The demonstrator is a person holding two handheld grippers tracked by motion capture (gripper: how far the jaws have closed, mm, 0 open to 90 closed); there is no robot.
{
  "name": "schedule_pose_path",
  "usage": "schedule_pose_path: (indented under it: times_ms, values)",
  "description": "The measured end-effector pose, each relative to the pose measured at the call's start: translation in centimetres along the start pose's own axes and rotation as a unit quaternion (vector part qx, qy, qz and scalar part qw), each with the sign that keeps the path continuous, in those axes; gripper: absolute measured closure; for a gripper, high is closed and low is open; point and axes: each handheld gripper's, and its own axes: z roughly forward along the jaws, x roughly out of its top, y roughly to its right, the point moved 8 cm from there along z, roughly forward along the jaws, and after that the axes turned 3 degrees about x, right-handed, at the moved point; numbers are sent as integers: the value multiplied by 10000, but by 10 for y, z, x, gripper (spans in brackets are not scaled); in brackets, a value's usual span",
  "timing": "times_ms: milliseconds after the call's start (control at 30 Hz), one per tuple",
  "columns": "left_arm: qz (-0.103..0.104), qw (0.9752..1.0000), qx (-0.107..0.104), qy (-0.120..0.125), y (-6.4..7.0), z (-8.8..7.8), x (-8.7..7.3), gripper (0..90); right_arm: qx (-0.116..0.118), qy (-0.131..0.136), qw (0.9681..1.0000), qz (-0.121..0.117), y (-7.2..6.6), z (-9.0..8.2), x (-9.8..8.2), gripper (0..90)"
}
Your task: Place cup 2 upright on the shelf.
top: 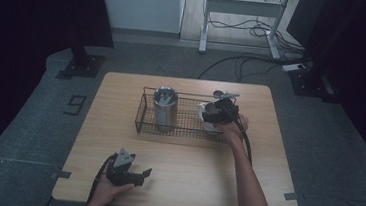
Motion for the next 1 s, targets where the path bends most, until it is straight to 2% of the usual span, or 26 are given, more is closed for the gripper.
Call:
schedule_pose_path:
  times_ms: [200, 800, 1000]
  values:
    - [11, 10000, -17, -28, 1, 1, -1, 141, -175, -149, 9997, -71, 0, 1, -3, 57]
    - [14, 9999, -56, -87, 2, 1, -1, 141, -174, -325, 9993, 16, 0, 3, -7, 57]
    - [14, 9999, -61, -96, 2, 1, -1, 141, -144, -483, 9987, -15, 1, 1, -9, 55]
